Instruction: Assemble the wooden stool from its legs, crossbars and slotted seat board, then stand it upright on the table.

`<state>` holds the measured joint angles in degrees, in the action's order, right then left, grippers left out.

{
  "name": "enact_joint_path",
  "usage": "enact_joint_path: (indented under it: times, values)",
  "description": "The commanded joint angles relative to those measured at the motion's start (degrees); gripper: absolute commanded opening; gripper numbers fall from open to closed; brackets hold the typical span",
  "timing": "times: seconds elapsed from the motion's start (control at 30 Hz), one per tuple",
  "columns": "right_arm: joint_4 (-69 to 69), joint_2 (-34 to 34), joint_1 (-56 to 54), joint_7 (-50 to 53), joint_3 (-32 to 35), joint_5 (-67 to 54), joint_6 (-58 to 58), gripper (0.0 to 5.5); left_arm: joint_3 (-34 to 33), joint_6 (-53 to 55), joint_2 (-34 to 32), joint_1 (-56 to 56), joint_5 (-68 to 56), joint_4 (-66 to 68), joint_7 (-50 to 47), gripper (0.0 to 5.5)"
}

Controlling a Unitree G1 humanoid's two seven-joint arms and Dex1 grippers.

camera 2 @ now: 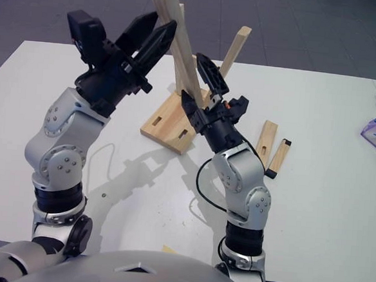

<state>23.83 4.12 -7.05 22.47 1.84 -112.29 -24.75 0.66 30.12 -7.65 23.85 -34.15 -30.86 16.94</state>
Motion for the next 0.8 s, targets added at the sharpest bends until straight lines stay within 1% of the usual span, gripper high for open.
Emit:
enact_joint_path:
  times: [0.03,0.13,0.37,0.5,0.67,0.8]
  values:
    - [-1.7,6.9,-6.3,-0.1,1.8,1.5,4.5,5.40,0.1,1.6,-3.6,-2.7,-1.7,-4.5,2.4,2.05]
    - [-2.4,2.0,-7.2,-0.8,0.2,7.3,4.6,5.40,0.7,1.8,-5.1,-4.0,-1.8,-5.4,3.2,2.05]
    - [-2.1,2.0,-6.3,-1.5,-0.8,11.8,4.6,4.23,1.7,1.2,-6.2,-4.3,-1.5,-5.1,4.2,2.05]
    - [-2.5,2.4,-6.7,-1.7,0.0,12.4,5.7,3.68,2.3,0.6,-6.8,-5.1,-0.8,-5.0,4.7,2.05]
    - [-2.3,1.0,-8.0,-2.4,1.7,12.4,6.0,2.97,2.9,-0.4,-8.5,-7.5,0.7,-4.3,6.2,2.05]
    - [-2.6,0.2,-8.9,-3.1,2.8,13.1,5.3,2.41,4.0,-3.9,-11.1,-10.5,5.5,-2.4,8.7,2.04]
